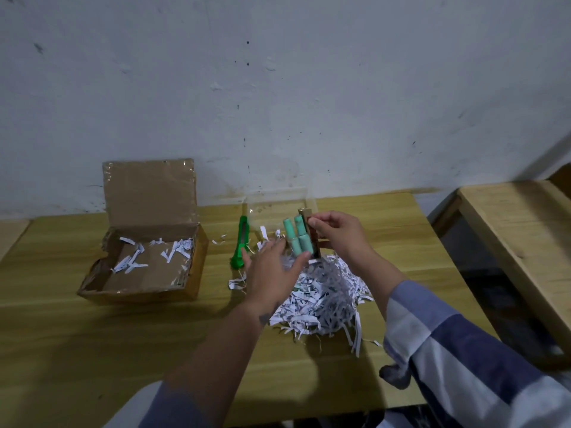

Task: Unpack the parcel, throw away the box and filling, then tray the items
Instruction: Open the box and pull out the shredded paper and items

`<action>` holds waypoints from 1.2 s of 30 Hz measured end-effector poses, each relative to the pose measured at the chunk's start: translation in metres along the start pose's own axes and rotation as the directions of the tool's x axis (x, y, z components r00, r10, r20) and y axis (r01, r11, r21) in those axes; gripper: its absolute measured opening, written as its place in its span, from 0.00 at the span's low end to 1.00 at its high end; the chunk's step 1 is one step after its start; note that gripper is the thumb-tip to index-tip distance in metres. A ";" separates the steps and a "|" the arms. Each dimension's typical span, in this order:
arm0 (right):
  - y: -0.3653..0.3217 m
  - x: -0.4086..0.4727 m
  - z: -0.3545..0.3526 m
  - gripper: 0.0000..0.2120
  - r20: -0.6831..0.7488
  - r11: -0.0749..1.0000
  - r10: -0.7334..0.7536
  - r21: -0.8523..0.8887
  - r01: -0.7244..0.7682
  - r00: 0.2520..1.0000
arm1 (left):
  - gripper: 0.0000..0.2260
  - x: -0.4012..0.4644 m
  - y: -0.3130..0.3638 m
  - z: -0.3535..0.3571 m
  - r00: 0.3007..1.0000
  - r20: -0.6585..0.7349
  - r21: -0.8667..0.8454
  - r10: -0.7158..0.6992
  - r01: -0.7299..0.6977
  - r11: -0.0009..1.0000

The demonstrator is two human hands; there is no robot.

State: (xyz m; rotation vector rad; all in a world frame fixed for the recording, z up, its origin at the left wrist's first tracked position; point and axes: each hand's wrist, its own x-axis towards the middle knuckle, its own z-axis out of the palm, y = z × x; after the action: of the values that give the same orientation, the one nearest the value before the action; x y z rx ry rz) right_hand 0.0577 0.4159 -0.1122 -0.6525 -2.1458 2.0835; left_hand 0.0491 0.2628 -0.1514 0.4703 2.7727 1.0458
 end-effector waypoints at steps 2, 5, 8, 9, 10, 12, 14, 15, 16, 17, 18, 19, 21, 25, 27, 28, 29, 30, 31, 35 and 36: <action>0.001 -0.001 0.002 0.02 -0.008 0.997 0.040 0.072 -0.039 0.999 | 0.16 0.002 0.002 0.001 0.997 -0.007 -0.253 -0.076 0.072 0.965; 0.009 -0.002 -0.001 0.02 0.023 0.991 0.101 0.085 -0.102 0.995 | 0.16 0.000 0.005 -0.005 0.993 0.010 -0.398 -0.116 0.110 0.911; 0.016 -0.005 -0.008 0.10 0.063 0.936 0.090 -0.346 -0.063 0.994 | 0.18 -0.003 0.004 -0.009 0.991 0.021 -0.424 -0.129 0.125 0.897; 0.017 -0.007 -0.010 0.15 0.107 0.865 0.112 -0.500 -0.044 0.988 | 0.18 -0.004 0.004 -0.009 0.990 0.016 -0.424 -0.138 0.132 0.896; 0.019 -0.010 -0.011 0.18 0.150 0.784 0.140 -0.620 -0.017 0.979 | 0.17 -0.003 0.003 -0.009 0.988 0.000 -0.421 -0.155 0.141 0.896; 0.024 -0.013 -0.012 0.16 0.159 0.703 0.130 -0.711 0.022 0.979 | 0.17 0.001 0.002 -0.010 0.984 -0.035 -0.410 -0.176 0.147 0.900; 0.025 -0.013 -0.012 0.09 0.075 0.763 0.002 -0.645 0.046 0.997 | 0.18 0.005 0.005 -0.009 0.984 -0.045 -0.406 -0.170 0.138 0.904; 0.022 -0.012 -0.011 0.08 0.028 0.819 -0.058 -0.571 0.063 0.998 | 0.19 0.005 0.007 -0.007 0.986 -0.044 -0.404 -0.158 0.127 0.906; 0.018 -0.011 -0.010 0.09 -0.006 0.871 -0.085 -0.487 0.072 0.996 | 0.19 0.006 0.011 -0.006 0.989 -0.042 -0.402 -0.144 0.115 0.908; 0.014 -0.009 -0.008 0.12 -0.029 0.912 -0.090 -0.404 0.070 0.996 | 0.19 0.006 0.014 -0.003 0.991 -0.037 -0.402 -0.126 0.101 0.910; 0.012 -0.006 -0.007 0.13 -0.053 0.943 -0.075 -0.329 0.053 0.996 | 0.18 0.007 0.018 0.000 0.994 -0.028 -0.408 -0.108 0.088 0.909; 0.011 -0.004 -0.007 0.13 -0.080 0.965 -0.053 -0.259 0.031 0.995 | 0.18 0.007 0.021 0.002 0.995 -0.017 -0.419 -0.094 0.079 0.905; 0.012 0.001 -0.010 0.10 -0.131 0.992 0.003 -0.127 -0.020 0.991 | 0.20 0.006 0.028 0.006 0.998 0.009 -0.421 -0.069 0.066 0.905; 0.007 0.003 -0.029 0.08 -0.237 0.996 0.092 0.016 -0.091 0.967 | 0.19 0.006 0.029 0.012 0.995 0.095 -0.295 0.016 0.013 0.955; 0.010 0.010 -0.047 0.09 -0.325 0.994 0.111 0.017 -0.111 0.939 | 0.10 0.006 0.026 0.015 0.989 0.127 -0.216 0.076 -0.047 0.975; 0.013 0.013 -0.057 0.09 -0.362 0.992 0.116 -0.011 -0.128 0.925 | 0.07 0.006 0.024 0.015 0.985 0.132 -0.188 0.108 -0.083 0.979; 0.016 0.016 -0.066 0.08 -0.393 0.987 0.120 -0.051 -0.152 0.912 | 0.06 0.005 0.023 0.015 0.980 0.137 -0.159 0.143 -0.120 0.980; 0.021 0.020 -0.075 0.08 -0.424 0.979 0.127 -0.093 -0.183 0.897 | 0.07 0.004 0.021 0.016 0.974 0.144 -0.115 0.176 -0.161 0.980; 0.026 0.023 -0.084 0.08 -0.457 0.968 0.135 -0.129 -0.215 0.879 | 0.09 0.005 0.019 0.018 0.965 0.152 -0.054 0.212 -0.206 0.977; 0.046 0.033 -0.109 0.12 -0.531 0.904 0.183 -0.240 -0.354 0.827 | 0.16 0.007 0.002 0.033 0.932 0.249 0.169 0.265 -0.311 0.935; 0.051 0.036 -0.112 0.12 -0.532 0.885 0.193 -0.268 -0.380 0.825 | 0.16 0.007 -0.002 0.037 0.928 0.270 0.189 0.258 -0.313 0.931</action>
State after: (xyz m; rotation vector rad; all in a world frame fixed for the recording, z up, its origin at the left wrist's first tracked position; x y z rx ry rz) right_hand 0.0759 0.5327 -0.1618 -1.4620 -2.2210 1.3838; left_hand 0.0508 0.2860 -0.1805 0.9917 2.6638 0.6587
